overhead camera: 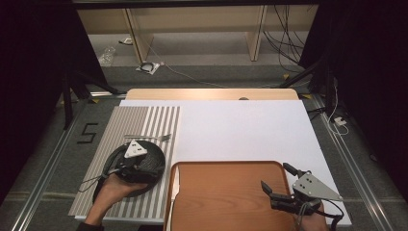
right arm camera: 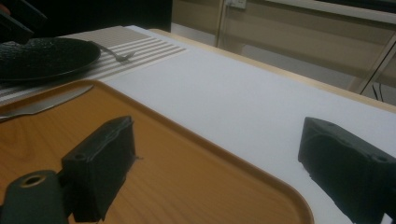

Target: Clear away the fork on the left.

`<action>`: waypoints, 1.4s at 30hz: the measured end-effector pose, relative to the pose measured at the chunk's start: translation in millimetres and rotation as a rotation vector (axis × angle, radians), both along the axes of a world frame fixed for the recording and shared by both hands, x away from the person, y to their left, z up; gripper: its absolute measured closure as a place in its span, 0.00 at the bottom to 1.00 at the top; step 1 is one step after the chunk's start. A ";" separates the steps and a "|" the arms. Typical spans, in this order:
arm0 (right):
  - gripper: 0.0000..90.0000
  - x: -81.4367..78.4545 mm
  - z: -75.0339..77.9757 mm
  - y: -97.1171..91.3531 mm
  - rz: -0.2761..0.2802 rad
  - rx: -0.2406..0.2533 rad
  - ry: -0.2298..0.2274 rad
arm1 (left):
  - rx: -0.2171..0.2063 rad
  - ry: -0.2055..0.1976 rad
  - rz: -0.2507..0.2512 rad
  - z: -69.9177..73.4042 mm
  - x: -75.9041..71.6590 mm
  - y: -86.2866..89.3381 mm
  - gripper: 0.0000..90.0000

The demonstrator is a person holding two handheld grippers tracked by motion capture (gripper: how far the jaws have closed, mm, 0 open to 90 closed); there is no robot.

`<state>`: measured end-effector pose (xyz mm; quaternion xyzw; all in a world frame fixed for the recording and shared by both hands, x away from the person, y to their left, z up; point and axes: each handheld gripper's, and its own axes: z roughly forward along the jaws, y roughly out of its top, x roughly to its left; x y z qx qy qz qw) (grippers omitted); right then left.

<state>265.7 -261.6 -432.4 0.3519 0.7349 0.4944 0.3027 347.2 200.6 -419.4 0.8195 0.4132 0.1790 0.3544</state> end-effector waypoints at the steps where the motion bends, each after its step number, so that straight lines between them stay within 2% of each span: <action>1: 0.13 0.0 0.0 0.0 0.000 0.000 0.000 | 0.002 -0.001 0.004 0.6 0.3 1.2 0.22; 9: 0.13 0.1 -0.1 -0.4 -0.005 -0.001 0.004 | 0.008 -0.022 0.047 0.4 10.6 13.0 0.23; 16: 0.13 0.5 -0.1 0.2 -0.005 0.004 0.005 | 0.043 -0.025 0.061 0.5 23.9 16.4 0.23; 18: 0.13 0.0 0.4 -0.1 -0.008 -0.005 0.012 | 0.064 -0.032 0.072 1.0 29.5 18.0 0.23; 25: 0.13 1.4 -0.5 -0.2 -0.009 0.010 0.006 | 0.127 -0.005 0.076 3.9 55.3 23.1 0.24; 30: 0.13 1.4 -0.6 0.1 -0.005 0.002 0.007 | 0.167 0.009 0.078 4.4 71.0 26.5 0.24; 42: 0.13 1.6 -0.9 -0.2 -0.007 0.006 0.007 | 0.225 0.051 0.078 3.0 107.6 34.1 0.25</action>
